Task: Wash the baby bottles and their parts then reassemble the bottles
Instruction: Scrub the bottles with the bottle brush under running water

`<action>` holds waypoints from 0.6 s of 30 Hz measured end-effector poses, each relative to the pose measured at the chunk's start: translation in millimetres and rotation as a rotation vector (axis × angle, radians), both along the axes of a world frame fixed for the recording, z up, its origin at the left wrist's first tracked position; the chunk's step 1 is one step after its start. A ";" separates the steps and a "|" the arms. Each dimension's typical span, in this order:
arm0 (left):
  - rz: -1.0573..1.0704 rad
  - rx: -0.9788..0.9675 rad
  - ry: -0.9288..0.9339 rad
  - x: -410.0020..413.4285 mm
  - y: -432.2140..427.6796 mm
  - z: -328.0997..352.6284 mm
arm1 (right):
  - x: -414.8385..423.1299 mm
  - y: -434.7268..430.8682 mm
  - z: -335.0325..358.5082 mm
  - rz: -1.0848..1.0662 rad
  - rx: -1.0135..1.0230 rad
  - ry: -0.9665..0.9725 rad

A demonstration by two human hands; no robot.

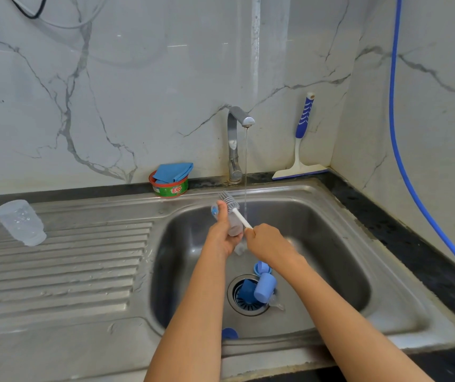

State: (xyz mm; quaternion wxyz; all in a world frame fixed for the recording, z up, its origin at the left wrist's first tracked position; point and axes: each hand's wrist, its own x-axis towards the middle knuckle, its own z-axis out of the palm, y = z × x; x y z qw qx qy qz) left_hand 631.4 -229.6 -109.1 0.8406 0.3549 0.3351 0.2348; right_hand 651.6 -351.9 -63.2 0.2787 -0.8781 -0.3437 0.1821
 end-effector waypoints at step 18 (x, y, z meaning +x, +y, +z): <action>0.067 -0.135 -0.078 -0.9 0.9 4.8 | -0.4 -2.5 -0.9 -0.041 -0.071 0.023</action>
